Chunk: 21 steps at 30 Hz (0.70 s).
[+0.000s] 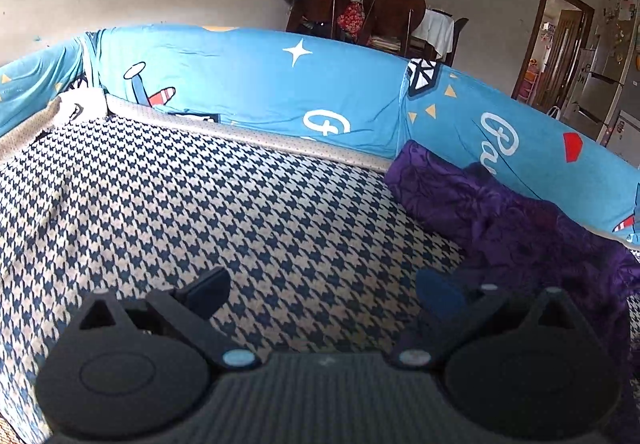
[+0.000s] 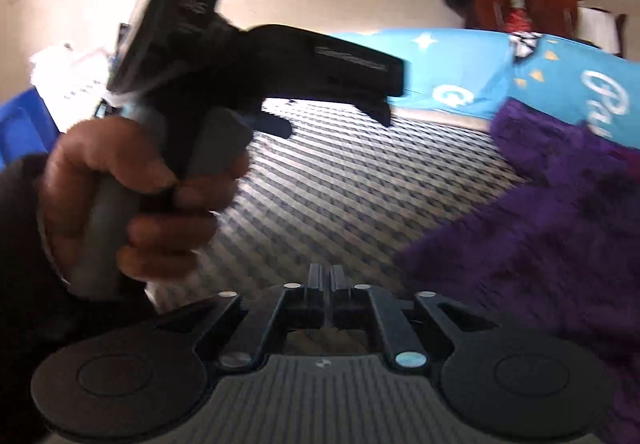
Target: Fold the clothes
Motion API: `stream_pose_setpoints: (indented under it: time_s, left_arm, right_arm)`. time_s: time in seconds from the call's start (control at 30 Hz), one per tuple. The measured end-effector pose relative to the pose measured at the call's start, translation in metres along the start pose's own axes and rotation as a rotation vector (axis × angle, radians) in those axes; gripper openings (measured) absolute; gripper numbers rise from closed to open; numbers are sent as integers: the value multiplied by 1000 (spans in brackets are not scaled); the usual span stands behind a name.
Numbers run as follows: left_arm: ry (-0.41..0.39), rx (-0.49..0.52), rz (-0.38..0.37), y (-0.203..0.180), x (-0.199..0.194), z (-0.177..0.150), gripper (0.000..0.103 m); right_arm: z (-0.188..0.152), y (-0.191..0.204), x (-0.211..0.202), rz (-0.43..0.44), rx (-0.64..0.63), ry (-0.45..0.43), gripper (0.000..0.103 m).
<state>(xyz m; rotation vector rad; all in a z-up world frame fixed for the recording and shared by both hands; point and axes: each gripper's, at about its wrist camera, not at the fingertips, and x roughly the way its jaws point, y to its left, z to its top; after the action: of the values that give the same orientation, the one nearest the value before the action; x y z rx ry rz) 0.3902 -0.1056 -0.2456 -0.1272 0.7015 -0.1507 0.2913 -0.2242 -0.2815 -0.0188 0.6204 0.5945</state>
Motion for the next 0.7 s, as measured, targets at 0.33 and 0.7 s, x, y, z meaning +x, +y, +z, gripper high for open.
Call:
stream_pose_setpoints:
  time_s: [0.33, 0.7]
  left_arm:
    - [92, 90, -55, -37, 11, -34, 103]
    - [133, 155, -75, -55, 8, -65, 103]
  right_arm:
    - [-26, -40, -49, -302, 163, -41, 31]
    - [-60, -65, -144, -758, 399, -217, 64]
